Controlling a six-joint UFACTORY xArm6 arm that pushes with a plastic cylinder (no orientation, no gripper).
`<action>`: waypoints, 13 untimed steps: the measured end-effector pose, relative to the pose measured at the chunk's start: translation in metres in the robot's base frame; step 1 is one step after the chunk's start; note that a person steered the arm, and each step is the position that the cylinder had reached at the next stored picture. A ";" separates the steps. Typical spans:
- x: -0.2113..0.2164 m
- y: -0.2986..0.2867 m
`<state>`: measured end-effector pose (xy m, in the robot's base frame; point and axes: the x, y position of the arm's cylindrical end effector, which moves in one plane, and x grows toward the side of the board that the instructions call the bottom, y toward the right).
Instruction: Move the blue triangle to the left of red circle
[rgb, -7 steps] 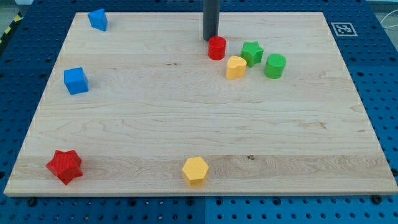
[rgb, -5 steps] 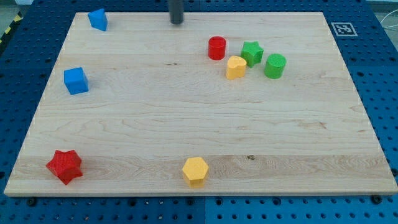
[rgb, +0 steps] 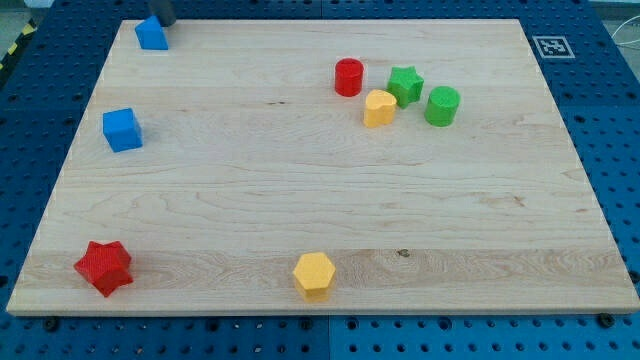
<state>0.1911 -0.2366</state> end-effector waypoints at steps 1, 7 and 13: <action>0.000 -0.002; 0.030 -0.033; 0.131 0.031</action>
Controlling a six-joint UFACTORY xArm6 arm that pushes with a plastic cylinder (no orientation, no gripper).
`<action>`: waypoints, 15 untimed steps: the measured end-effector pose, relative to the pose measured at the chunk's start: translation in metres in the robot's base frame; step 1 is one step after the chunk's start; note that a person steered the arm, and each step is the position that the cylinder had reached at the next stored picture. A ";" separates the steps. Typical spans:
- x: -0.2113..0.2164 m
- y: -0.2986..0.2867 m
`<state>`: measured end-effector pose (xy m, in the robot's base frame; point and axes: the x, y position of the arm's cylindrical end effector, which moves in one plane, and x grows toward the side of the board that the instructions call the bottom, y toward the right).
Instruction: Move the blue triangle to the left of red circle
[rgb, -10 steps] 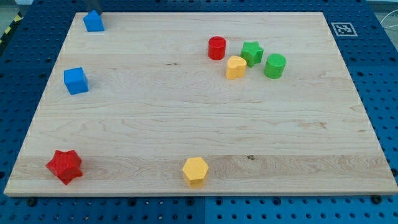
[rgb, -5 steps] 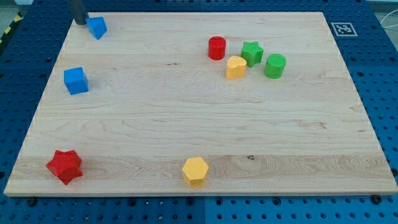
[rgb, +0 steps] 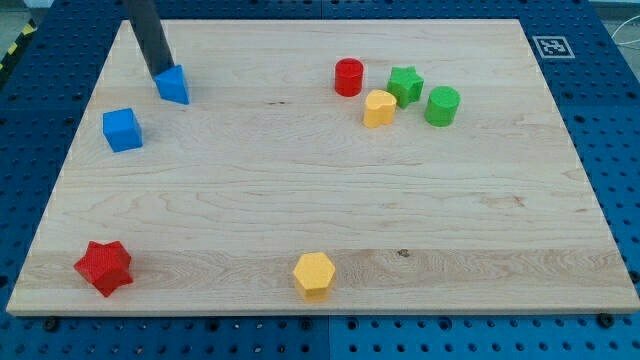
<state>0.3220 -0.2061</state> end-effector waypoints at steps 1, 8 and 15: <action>0.005 -0.012; 0.068 0.097; 0.015 0.090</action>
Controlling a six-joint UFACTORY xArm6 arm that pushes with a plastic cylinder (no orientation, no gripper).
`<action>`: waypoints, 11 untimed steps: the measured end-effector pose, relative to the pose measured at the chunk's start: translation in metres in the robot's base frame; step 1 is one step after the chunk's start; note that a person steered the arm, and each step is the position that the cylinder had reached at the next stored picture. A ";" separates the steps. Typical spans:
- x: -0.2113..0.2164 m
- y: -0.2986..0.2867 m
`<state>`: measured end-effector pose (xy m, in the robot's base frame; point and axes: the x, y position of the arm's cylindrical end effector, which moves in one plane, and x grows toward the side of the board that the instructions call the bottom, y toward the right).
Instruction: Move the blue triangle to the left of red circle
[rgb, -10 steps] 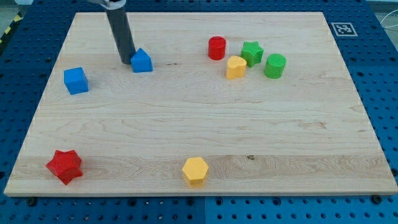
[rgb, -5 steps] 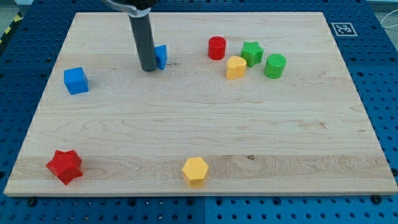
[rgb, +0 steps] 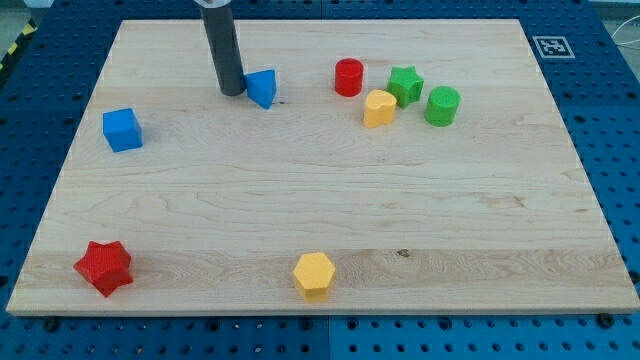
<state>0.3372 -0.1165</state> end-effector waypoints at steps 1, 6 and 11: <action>0.000 0.014; 0.046 0.054; 0.028 0.069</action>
